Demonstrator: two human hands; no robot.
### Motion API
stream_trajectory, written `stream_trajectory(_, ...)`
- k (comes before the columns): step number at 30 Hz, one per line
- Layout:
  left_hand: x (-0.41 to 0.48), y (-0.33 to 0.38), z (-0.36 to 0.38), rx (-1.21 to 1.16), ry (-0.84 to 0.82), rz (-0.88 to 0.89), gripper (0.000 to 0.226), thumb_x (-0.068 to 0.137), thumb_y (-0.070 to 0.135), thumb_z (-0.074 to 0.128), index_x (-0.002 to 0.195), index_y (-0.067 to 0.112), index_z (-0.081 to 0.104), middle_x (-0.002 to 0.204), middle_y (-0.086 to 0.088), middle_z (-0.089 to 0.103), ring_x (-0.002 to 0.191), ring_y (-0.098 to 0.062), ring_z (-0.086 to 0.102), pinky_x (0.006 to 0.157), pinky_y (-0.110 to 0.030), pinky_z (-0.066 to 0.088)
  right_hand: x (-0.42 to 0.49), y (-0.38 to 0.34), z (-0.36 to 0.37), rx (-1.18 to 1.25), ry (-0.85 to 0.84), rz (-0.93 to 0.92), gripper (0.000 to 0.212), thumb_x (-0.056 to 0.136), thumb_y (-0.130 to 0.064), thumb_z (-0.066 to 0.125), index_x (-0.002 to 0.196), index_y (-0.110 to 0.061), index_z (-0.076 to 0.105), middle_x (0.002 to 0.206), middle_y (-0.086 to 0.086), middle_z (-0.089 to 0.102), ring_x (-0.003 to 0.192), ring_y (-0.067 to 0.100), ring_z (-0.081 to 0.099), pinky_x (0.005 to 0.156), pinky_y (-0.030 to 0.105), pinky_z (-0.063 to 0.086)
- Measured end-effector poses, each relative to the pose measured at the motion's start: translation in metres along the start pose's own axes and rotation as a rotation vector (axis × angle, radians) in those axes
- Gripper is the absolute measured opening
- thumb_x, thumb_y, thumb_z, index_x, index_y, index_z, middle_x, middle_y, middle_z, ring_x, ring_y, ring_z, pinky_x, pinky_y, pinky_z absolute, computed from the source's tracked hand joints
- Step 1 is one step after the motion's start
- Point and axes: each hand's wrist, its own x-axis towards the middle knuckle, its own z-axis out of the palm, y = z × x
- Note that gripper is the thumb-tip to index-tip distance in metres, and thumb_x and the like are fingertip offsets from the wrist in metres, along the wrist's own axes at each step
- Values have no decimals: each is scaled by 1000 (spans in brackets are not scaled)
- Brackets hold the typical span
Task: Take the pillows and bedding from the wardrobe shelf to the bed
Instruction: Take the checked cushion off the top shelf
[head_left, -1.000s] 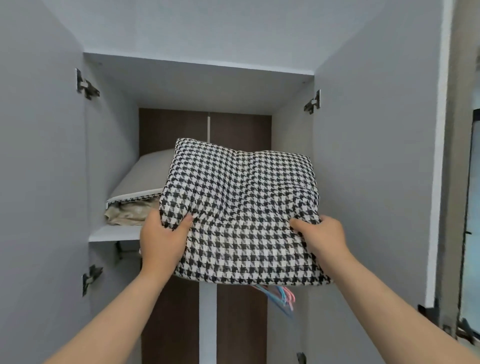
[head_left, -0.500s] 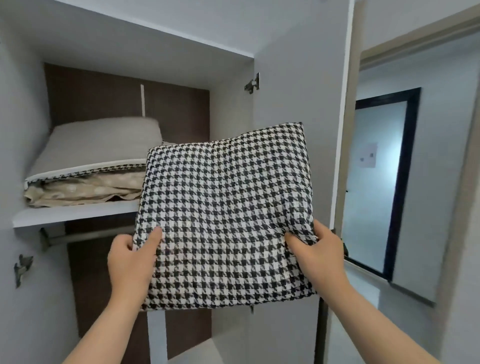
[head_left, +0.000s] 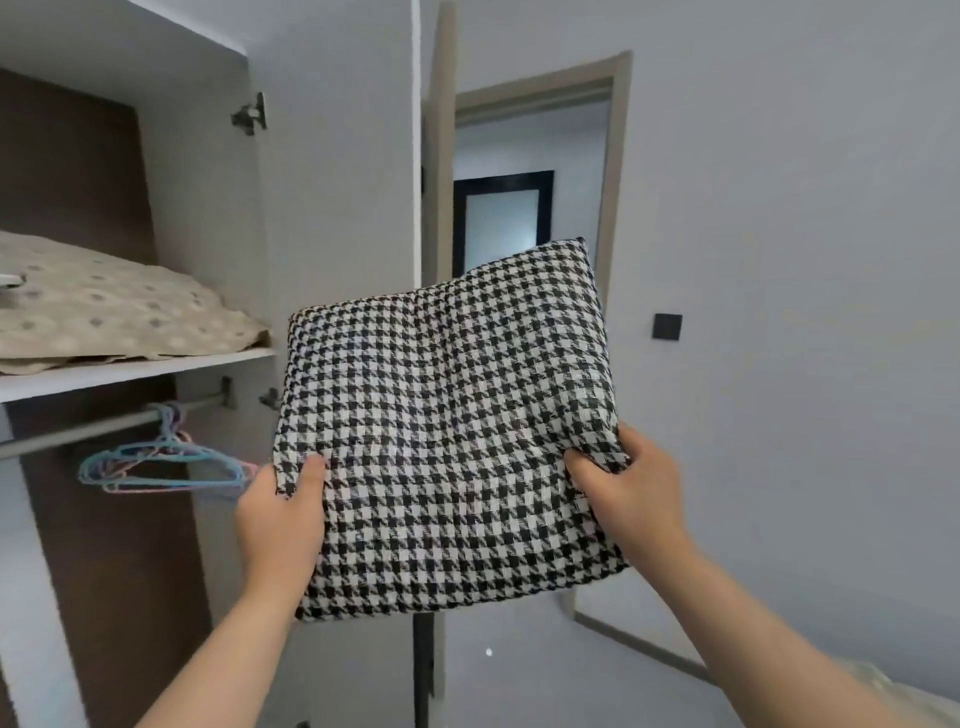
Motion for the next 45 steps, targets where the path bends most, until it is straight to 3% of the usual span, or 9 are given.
stream_trajectory(5,-58,55,78,-124,-140,65,21,95,30,54,75,24,54,76,8,56,70,-6,50,58,-26,35,-12,15,-107,-79,159,18,22,76,-20,74,89,-37,69,86,-20,73,84,0,67,76,32,56)
stream_trajectory(9,-105,82,145,-177,-252,88,21,94,32,55,89,14,62,80,6,61,74,-14,56,64,-31,40,-27,29,-193,-134,253,52,20,77,-19,74,91,-33,70,87,-18,74,83,3,69,76,36,58)
stream_trajectory(14,-188,131,228,-222,-437,136,25,97,29,52,74,18,56,71,2,57,67,-16,52,56,-27,35,-55,53,-306,-242,403,110,16,78,-22,73,88,-33,69,84,-16,74,79,8,70,75,44,59)
stream_trajectory(20,-287,167,330,-280,-645,165,40,96,41,47,104,6,65,100,-9,67,96,-30,61,87,-49,49,-99,76,-424,-404,596,189,14,76,-26,74,86,-34,69,83,-19,74,76,8,69,73,45,59)
stream_trajectory(24,-360,200,388,-340,-796,201,37,98,32,47,66,14,46,64,1,47,62,-21,42,58,-34,32,-130,87,-492,-486,732,267,13,76,-27,74,86,-31,69,80,-15,74,73,8,69,70,45,60)
stream_trajectory(27,-410,220,434,-417,-918,190,41,98,30,47,66,5,48,64,-10,50,60,-24,42,54,-34,32,-150,95,-538,-560,824,324,15,76,-25,75,84,-35,67,78,-17,74,72,1,69,72,39,60)
stream_trajectory(36,-559,266,593,-540,-1298,259,42,99,31,45,65,6,43,65,-8,46,61,-24,40,56,-36,30,-185,152,-637,-736,1186,482,28,87,-55,58,100,-32,67,97,-13,72,92,7,66,87,43,55)
stream_trajectory(41,-644,266,665,-512,-1515,332,42,99,34,42,64,12,40,66,-5,46,63,-24,41,55,-35,28,-201,201,-672,-795,1357,666,25,89,-48,58,97,-26,66,92,-13,68,88,9,63,88,41,53)
stream_trajectory(45,-718,245,690,-454,-1704,395,38,99,37,40,76,10,54,79,-8,58,76,-30,52,65,-37,37,-242,242,-680,-758,1501,864,47,87,-52,57,113,-14,65,108,-9,68,100,12,62,94,40,51)
